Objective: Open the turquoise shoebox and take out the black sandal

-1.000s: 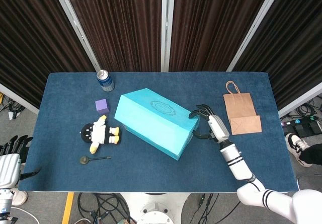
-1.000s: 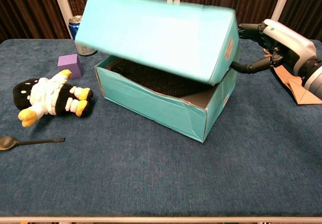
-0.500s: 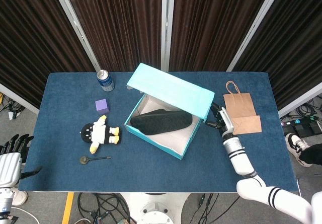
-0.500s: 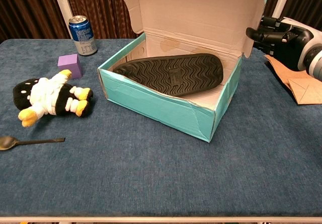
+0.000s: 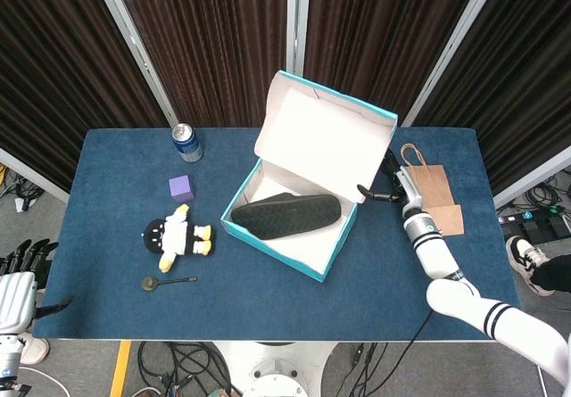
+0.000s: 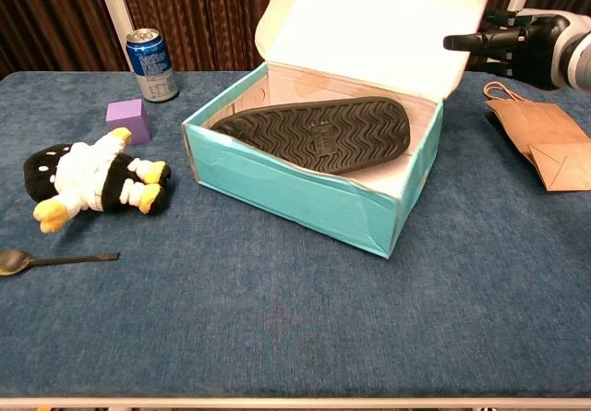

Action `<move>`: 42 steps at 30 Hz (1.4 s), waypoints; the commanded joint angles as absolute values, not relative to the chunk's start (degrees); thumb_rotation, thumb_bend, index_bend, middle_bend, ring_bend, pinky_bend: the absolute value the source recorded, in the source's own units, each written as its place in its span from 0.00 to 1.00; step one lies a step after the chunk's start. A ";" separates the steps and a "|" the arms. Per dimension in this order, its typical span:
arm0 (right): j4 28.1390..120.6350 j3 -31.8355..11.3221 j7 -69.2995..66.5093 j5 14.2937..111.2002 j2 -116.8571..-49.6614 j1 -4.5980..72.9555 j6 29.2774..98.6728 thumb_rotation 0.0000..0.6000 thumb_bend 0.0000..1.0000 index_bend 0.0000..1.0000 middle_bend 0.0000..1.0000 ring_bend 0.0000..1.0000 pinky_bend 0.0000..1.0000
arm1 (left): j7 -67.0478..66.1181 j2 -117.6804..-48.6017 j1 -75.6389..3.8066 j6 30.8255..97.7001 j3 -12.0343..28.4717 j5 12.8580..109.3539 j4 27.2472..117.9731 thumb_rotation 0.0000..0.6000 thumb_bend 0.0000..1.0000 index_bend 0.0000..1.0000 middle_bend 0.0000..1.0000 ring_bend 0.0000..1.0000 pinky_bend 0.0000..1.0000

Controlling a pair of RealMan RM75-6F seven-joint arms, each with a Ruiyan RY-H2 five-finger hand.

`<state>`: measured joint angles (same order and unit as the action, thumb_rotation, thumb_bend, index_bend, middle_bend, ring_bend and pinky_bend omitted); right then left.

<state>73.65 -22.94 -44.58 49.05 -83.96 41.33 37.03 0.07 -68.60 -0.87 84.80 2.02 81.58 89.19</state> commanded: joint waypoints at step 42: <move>80.36 -14.10 9.14 58.42 -81.87 58.88 35.25 1.00 0.05 0.08 0.18 0.00 0.00 | -0.57 -68.42 -1.08 85.67 1.90 82.50 89.79 1.00 0.00 0.16 0.10 0.02 0.12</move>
<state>85.59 -14.59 2.68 63.27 -76.28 53.83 36.98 -0.63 -68.40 -1.14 85.65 1.91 82.56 89.85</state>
